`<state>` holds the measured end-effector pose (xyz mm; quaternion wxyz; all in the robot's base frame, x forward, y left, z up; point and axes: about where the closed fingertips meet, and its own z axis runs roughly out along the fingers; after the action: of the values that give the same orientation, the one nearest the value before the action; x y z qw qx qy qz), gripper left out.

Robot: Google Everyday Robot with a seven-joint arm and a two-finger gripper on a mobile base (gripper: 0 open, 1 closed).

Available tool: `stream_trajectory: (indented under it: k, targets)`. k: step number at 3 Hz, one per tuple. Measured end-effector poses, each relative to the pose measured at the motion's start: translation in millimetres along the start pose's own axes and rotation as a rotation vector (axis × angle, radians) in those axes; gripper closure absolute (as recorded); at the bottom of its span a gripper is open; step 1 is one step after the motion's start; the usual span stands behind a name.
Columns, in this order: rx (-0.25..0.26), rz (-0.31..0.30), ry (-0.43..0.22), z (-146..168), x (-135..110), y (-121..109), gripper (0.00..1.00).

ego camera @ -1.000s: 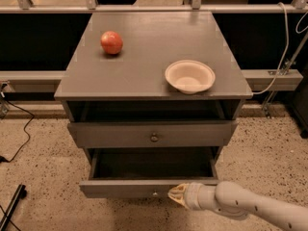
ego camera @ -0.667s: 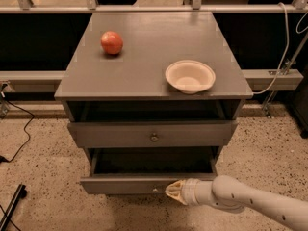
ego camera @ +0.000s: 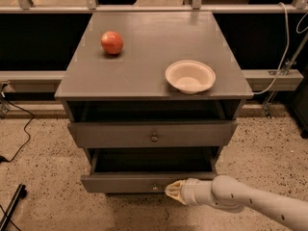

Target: Close middle drawer

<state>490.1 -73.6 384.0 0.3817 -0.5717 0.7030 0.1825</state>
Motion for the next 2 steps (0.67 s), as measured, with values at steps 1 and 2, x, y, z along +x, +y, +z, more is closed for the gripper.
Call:
stream_trajectory:
  k: [1, 2]
  targets:
    - [0.045, -0.011, 0.025, 10.0, 13.1, -19.6, 1.0]
    - [0.082, -0.053, 0.027, 16.6, 13.6, -37.5, 1.0]
